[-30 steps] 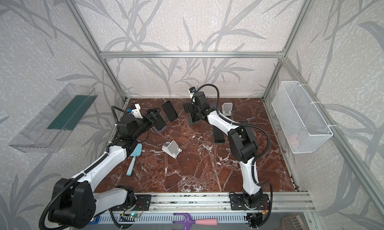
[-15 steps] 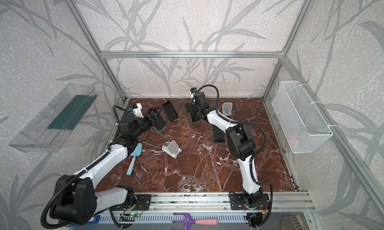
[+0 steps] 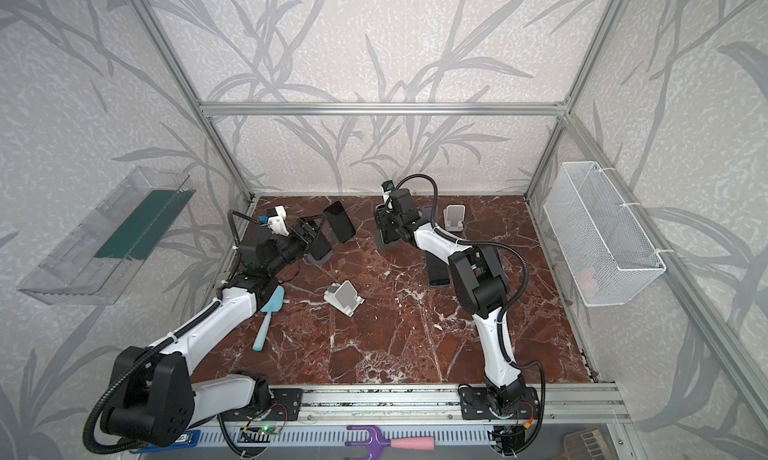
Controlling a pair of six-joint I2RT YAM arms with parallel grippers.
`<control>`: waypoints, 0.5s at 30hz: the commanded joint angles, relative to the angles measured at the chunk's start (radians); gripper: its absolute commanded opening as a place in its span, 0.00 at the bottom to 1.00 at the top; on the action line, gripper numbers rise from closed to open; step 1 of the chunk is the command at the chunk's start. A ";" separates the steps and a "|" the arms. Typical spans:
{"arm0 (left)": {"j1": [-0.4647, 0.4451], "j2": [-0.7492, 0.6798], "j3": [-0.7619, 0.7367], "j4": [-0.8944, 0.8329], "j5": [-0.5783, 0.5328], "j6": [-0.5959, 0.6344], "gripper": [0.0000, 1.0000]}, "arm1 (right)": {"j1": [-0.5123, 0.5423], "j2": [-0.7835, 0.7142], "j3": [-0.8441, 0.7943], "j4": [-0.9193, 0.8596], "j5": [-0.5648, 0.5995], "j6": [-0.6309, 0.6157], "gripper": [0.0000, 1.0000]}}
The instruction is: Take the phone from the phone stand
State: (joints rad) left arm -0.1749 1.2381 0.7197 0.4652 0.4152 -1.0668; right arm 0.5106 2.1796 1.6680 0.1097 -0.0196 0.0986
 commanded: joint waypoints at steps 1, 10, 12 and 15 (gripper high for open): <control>-0.003 -0.004 0.037 0.038 0.011 -0.007 0.77 | -0.003 -0.044 -0.028 0.028 -0.011 -0.013 0.65; -0.005 -0.005 0.039 0.045 0.022 -0.009 0.77 | -0.003 -0.185 -0.097 0.057 -0.007 -0.018 0.62; -0.005 -0.008 0.039 0.046 0.021 -0.007 0.77 | -0.003 -0.223 -0.114 0.059 -0.004 -0.024 0.61; -0.005 -0.009 0.041 0.048 0.025 -0.008 0.77 | -0.003 -0.274 -0.137 0.045 0.009 -0.034 0.60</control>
State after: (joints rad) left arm -0.1757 1.2381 0.7200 0.4831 0.4225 -1.0683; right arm 0.5106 2.0068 1.5330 0.1207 -0.0257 0.0780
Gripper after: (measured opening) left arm 0.771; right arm 0.740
